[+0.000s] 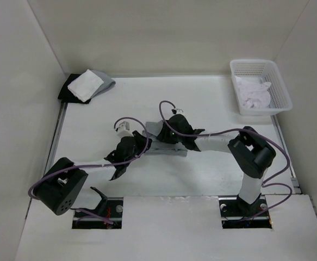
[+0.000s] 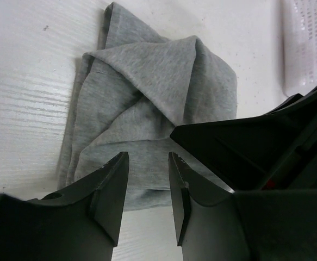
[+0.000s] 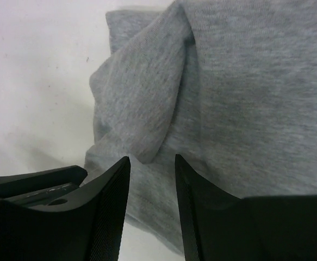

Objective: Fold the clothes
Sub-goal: Fold the tank top

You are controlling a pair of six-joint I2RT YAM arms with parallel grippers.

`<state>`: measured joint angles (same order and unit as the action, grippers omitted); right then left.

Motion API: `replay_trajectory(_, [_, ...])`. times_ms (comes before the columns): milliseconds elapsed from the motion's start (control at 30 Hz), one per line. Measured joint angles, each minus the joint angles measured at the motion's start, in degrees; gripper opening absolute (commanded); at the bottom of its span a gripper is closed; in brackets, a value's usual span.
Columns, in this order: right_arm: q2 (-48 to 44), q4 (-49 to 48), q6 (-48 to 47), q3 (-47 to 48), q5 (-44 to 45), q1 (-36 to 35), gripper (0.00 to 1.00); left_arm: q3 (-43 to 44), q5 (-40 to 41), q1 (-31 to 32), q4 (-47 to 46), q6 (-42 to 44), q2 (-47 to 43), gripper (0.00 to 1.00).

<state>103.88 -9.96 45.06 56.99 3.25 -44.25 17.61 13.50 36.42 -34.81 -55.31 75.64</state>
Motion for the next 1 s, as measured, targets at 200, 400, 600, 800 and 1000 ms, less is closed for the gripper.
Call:
replay_trajectory(200, [2.93, -0.35, 1.31, 2.12, -1.66, 0.02, 0.16, -0.83, 0.26, 0.09, -1.14, -0.04, 2.23, 0.33])
replay_trajectory(400, [4.5, -0.15, 1.73, 8.02, -2.64, 0.44, 0.13, -0.87, 0.31, 0.07, -1.92, -0.22, 5.88, 0.32])
replay_trajectory(600, [13.53, 0.42, 2.21, 25.38, -4.26, 1.79, 0.51, -1.38, 0.31, 0.02, -2.49, -0.68, 5.73, 0.31])
replay_trajectory(800, [9.46, -0.7, 0.85, 19.67, -2.23, 1.81, 0.32, -3.23, 0.33, 0.13, -0.59, -1.09, -0.79, 0.32])
replay_trajectory(1000, [0.98, -0.9, -0.66, 9.79, -0.85, 1.14, 0.1, -3.06, 0.81, 0.37, 2.4, -1.11, -8.5, 0.32])
